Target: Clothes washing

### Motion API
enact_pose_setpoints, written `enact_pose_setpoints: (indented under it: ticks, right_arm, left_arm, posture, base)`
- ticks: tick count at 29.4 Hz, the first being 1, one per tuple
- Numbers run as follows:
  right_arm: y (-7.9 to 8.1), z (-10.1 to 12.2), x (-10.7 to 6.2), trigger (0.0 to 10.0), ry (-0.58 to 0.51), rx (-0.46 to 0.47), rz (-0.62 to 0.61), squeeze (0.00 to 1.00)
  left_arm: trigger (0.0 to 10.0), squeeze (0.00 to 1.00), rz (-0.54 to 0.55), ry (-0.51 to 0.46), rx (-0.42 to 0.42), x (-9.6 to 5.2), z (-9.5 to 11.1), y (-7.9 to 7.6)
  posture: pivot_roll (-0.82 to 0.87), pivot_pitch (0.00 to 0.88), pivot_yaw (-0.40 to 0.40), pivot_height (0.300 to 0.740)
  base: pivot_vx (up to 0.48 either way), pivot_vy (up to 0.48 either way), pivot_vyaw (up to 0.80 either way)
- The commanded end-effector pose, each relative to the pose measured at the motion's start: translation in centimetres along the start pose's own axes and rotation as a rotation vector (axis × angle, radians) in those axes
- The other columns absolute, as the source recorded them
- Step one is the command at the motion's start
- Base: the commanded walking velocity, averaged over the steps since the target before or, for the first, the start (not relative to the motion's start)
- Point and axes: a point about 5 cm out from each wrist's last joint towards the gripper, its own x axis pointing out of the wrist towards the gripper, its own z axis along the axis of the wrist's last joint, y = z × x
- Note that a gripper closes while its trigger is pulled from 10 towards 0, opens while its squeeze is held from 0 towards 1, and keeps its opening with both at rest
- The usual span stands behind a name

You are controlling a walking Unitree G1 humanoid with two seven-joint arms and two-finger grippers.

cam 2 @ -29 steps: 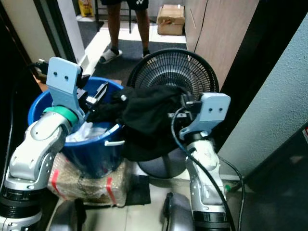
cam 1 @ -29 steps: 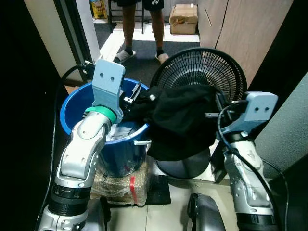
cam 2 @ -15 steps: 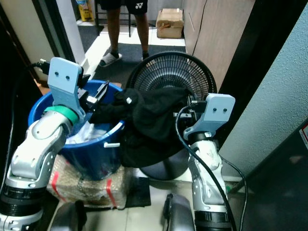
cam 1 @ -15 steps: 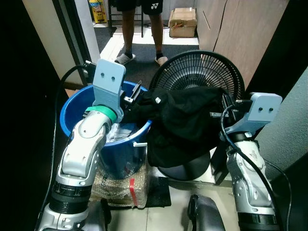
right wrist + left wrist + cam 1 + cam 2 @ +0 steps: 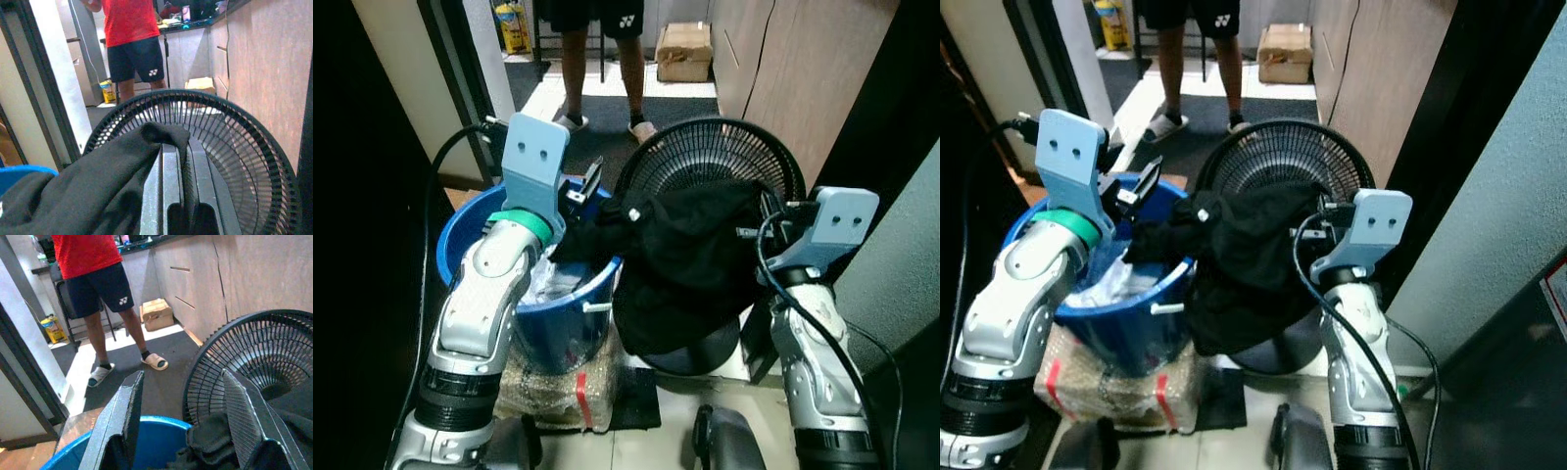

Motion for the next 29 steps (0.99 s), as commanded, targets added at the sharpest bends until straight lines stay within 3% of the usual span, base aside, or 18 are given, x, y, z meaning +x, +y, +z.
enact_pose_setpoints:
  ticks: [1, 29]
  right_arm:
    - [0.06, 0.18, 0.17, 10.0, -0.010, 0.003, -0.005, 0.00]
    - [0.21, 0.16, 0.20, 10.0, -0.011, -0.001, -0.002, 0.00]
  left_arm:
    - [10.0, 0.00, 0.008, 0.000, 0.001, 0.10, -0.04, 0.17]
    - [10.0, 0.00, 0.008, 0.005, -0.007, 0.17, -0.32, 0.07]
  posture:
    - [0.07, 0.000, 0.065, 0.590]
    - [0.07, 0.007, 0.065, 0.675]
  base:
    - [0.000, 0.000, 0.00]
    - [0.000, 0.000, 0.00]
